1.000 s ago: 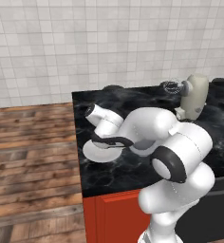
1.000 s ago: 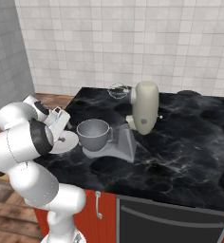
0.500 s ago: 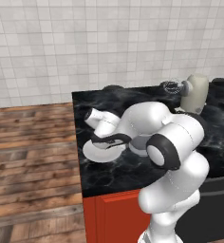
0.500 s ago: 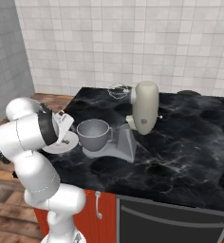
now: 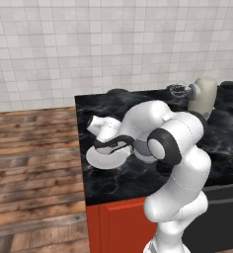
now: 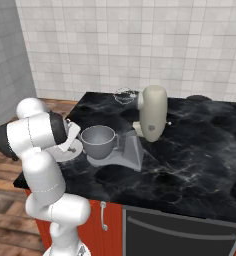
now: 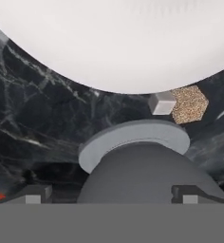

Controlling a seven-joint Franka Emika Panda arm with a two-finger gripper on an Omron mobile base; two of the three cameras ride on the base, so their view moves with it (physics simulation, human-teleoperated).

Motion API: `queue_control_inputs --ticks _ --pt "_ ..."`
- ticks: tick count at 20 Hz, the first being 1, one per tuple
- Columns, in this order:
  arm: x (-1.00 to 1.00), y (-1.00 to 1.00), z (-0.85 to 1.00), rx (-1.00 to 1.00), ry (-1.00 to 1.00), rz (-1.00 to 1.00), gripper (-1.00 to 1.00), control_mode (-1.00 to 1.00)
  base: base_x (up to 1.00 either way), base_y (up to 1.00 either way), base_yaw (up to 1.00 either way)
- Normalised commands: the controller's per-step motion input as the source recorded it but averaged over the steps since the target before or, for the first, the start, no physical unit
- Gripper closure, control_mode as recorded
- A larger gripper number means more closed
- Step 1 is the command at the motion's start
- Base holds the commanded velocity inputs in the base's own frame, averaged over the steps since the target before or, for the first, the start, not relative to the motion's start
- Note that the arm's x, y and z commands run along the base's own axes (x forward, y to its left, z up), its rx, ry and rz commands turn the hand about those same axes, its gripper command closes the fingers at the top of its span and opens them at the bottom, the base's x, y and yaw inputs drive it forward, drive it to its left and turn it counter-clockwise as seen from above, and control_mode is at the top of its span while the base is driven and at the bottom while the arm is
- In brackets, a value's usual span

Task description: Add butter and sugar cubes to the stand mixer bowl and then turn on the stand mixer to begin making frosting.

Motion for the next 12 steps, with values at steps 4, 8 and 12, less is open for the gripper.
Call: queue_control_inputs --ticks 4,8,12 --pt "0.21 0.0 -0.06 -0.06 0.08 0.0 -1.0 -1.0 0.0 0.0 0.0" --pt "0.19 0.0 -0.06 -0.05 0.1 0.0 -1.0 -1.0 0.0 0.0 0.0" --pt "0.08 0.0 -0.18 -0.05 0.13 0.0 -1.0 -1.0 0.0 0.0 0.0"
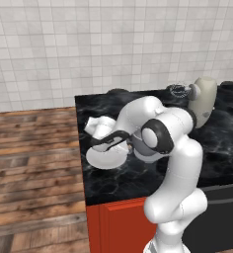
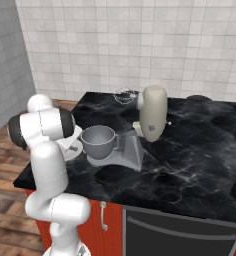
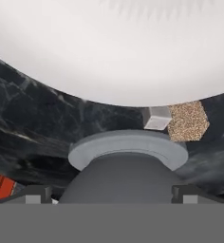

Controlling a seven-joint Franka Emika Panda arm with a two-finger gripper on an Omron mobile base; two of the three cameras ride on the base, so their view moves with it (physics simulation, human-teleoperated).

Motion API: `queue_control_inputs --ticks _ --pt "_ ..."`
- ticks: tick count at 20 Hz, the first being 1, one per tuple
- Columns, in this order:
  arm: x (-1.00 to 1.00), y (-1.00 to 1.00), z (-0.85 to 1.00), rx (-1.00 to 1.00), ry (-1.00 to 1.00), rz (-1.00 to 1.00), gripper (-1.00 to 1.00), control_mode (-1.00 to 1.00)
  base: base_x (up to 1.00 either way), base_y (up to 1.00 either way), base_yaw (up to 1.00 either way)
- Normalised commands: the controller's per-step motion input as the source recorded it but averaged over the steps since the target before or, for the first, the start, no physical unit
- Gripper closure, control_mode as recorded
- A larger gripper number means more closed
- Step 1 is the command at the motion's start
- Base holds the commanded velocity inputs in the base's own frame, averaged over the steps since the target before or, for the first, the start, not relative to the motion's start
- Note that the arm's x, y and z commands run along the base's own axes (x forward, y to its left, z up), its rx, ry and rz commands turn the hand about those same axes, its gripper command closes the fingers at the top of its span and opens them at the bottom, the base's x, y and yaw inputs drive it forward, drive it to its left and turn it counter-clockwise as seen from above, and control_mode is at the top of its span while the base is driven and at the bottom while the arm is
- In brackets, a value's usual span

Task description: Add butter and sugar cubes to the stand mixer bowl and then turn on the stand mixer to begin making frosting.

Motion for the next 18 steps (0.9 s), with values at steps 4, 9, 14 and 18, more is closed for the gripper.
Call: queue_control_inputs --ticks 4,9,14,18 --pt "0.07 0.0 -0.23 -0.04 0.15 0.0 -1.0 -1.0 0.0 0.0 0.0" --pt "0.01 -0.09 -0.12 0.01 0.06 0.0 -1.0 -1.0 0.0 0.0 0.0" --pt "0.02 -0.07 -0.08 0.05 0.0 0.0 -1.0 -1.0 0.0 0.0 0.0" --pt "0.04 -0.03 -0.18 0.07 0.0 0.0 -1.0 -1.0 0.0 0.0 0.0"
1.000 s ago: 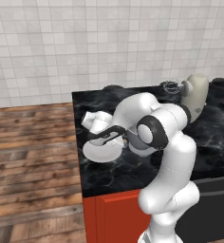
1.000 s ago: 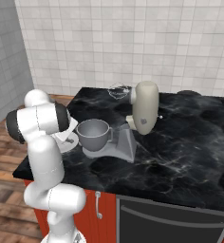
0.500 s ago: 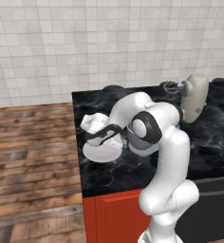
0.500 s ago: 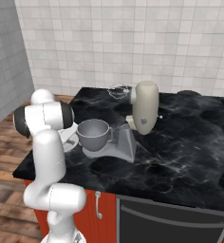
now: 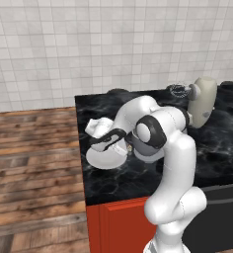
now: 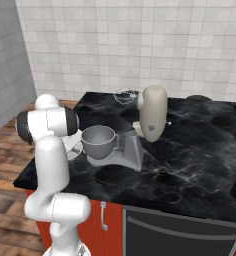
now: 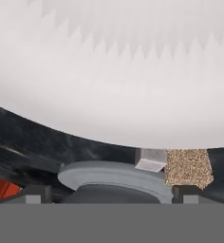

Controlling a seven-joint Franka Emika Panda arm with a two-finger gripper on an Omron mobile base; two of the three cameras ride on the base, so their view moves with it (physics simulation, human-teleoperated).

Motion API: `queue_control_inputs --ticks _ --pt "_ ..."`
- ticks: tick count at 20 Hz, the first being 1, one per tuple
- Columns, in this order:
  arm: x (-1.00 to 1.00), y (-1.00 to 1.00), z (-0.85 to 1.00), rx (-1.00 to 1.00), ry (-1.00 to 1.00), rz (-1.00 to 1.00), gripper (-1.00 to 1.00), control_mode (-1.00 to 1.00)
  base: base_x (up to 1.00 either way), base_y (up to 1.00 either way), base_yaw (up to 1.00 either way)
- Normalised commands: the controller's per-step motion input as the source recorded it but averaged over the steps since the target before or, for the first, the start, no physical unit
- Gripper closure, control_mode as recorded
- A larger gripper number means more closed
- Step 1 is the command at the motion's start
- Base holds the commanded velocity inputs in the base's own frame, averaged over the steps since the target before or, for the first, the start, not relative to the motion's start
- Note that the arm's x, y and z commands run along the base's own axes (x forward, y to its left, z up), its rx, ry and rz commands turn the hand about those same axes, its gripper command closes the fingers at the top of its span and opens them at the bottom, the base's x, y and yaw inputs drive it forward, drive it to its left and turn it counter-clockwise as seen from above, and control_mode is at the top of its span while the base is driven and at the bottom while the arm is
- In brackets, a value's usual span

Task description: Add butter and sugar cubes to the stand mixer bowl and then turn on the stand mixer to begin making frosting.

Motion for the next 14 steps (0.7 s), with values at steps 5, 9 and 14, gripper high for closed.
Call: queue_control_inputs --ticks 5,9,14 --pt "0.05 -0.01 -0.12 0.07 -0.05 0.03 -1.0 -1.0 0.0 0.0 0.0" --pt "0.18 0.0 0.0 0.03 -0.07 0.03 -1.0 -1.0 0.0 0.0 0.0" --pt "0.17 0.0 -0.01 0.0 -0.09 0.03 -1.0 -1.0 0.0 0.0 0.0"
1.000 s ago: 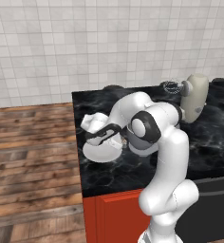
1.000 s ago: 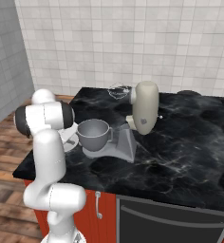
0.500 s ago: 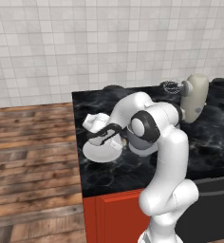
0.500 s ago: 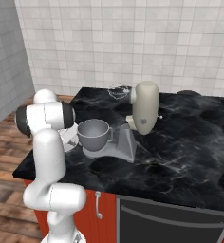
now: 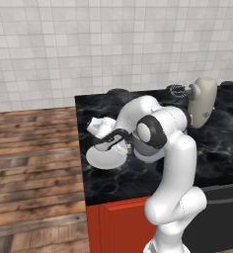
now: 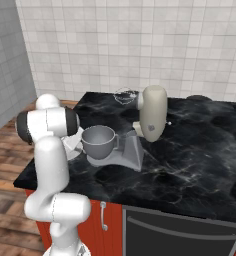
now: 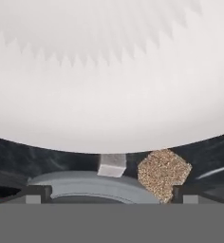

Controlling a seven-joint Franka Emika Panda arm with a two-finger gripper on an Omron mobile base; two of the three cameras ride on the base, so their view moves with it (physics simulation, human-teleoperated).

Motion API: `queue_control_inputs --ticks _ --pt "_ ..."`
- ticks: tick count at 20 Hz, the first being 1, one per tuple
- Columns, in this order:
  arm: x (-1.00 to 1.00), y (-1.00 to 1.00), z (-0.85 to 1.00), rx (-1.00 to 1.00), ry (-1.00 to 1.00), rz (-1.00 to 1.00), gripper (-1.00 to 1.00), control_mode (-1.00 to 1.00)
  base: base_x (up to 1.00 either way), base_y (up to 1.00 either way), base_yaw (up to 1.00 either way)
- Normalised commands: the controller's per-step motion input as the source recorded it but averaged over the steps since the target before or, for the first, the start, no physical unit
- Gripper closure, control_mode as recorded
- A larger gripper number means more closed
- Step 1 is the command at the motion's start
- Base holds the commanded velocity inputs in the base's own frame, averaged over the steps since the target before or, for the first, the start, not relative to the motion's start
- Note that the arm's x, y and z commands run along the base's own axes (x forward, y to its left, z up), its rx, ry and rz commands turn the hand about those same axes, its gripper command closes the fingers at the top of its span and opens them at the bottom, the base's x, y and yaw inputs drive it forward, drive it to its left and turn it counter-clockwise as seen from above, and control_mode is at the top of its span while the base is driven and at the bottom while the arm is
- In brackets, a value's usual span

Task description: Add butter and sugar cubes to the stand mixer bowl and then turn on the stand mixer to begin making frosting.

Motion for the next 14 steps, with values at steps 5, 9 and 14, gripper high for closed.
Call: queue_control_inputs --ticks 5,9,14 --pt "0.08 0.0 -0.15 0.0 -0.07 0.03 -1.0 -1.0 0.0 0.0 0.0" --pt "0.07 0.0 -0.22 0.0 -0.05 0.03 -1.0 -1.0 0.0 0.0 0.0" --pt "0.22 0.0 -0.23 0.0 -0.02 0.02 -1.0 -1.0 0.0 0.0 0.0"
